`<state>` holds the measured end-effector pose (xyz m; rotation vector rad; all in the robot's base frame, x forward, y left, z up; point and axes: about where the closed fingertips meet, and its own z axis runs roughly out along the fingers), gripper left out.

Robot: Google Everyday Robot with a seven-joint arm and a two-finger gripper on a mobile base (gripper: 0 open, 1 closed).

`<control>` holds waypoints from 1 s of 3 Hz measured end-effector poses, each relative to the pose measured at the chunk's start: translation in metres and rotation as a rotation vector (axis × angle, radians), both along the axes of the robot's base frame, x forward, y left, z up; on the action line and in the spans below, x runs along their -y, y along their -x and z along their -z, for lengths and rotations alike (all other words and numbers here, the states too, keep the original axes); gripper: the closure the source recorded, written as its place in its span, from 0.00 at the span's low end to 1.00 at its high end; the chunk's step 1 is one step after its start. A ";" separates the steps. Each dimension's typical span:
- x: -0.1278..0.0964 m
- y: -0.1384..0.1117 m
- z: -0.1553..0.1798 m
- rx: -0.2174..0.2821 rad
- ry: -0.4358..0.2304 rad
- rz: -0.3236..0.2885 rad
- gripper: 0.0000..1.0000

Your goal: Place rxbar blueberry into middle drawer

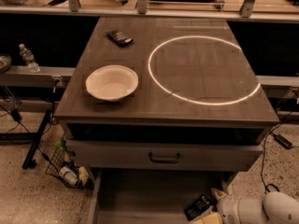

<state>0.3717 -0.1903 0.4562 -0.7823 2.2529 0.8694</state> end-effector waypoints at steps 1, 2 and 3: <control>0.013 0.004 -0.010 0.021 -0.001 0.032 0.00; 0.043 0.001 -0.054 0.118 0.007 0.066 0.00; 0.095 0.008 -0.100 0.192 0.068 0.116 0.00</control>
Offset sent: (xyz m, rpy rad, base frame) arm -0.0045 -0.0993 0.1223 -0.0288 -0.2642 -0.1347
